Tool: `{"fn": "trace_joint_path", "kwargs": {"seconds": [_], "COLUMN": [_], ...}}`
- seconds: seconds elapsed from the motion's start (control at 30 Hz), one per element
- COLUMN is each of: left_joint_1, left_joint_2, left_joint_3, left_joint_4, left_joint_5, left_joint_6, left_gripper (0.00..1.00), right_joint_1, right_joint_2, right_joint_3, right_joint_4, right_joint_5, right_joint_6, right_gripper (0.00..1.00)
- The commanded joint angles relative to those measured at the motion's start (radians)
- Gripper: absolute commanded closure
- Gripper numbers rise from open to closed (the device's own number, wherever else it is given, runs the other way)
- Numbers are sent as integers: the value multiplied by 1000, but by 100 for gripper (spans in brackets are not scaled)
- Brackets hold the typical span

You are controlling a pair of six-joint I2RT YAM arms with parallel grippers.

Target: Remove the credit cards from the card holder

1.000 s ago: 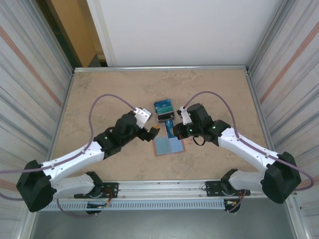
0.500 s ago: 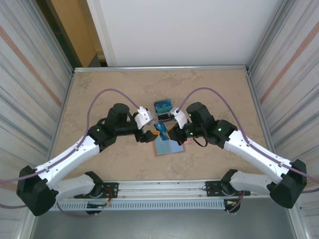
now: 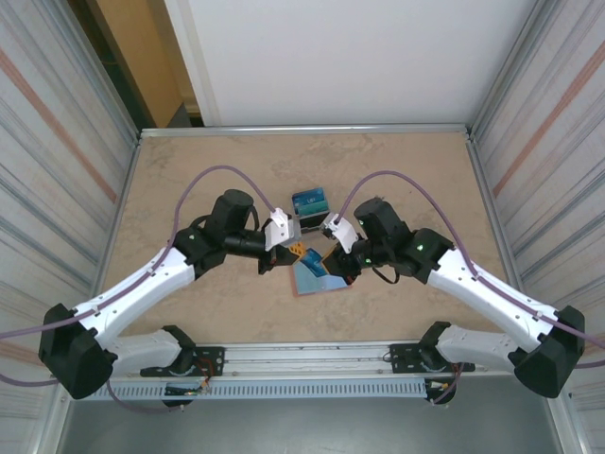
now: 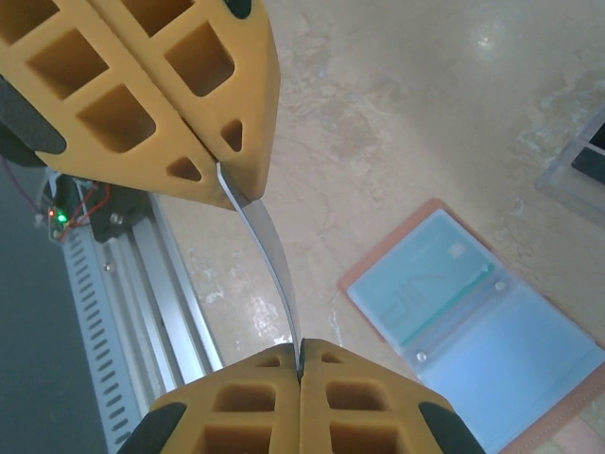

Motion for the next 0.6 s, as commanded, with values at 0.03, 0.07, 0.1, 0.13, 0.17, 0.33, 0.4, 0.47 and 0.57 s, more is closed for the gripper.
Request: {"fn": "trace_joint_path", "kwargs": {"seconds": [0.03, 0.07, 0.1, 0.13, 0.17, 0.33, 0.4, 0.47, 0.57], "left_joint_1": [-20, -20, -20, -21, -21, -28, -30, -30, -30], "left_joint_2": [14, 18, 22, 30, 38, 75, 85, 87, 82], "left_joint_3": [29, 29, 34, 39, 45, 71, 79, 86, 85], "left_joint_4": [-22, -27, -36, -44, -55, -84, -92, -99, -106], "left_joint_5": [47, 47, 48, 54, 64, 90, 85, 89, 85], "left_joint_6": [29, 29, 28, 30, 33, 45, 51, 55, 66], "left_gripper": [100, 97, 94, 90, 87, 87, 90, 100, 100], "right_joint_1": [9, 10, 9, 9, 9, 9, 8, 9, 8], "right_joint_2": [-33, -36, -39, -40, -42, -38, -38, -41, -55], "right_joint_3": [30, 27, 22, 21, 20, 25, 26, 26, 17], "right_joint_4": [61, 67, 71, 73, 74, 71, 66, 65, 72], "right_joint_5": [-23, -22, -24, -26, -36, -52, -48, -35, -5], "right_joint_6": [-23, -23, -25, -26, -29, -31, -33, -32, -26], "right_gripper": [100, 100, 100, 100, 100, 100, 100, 99, 88]}}
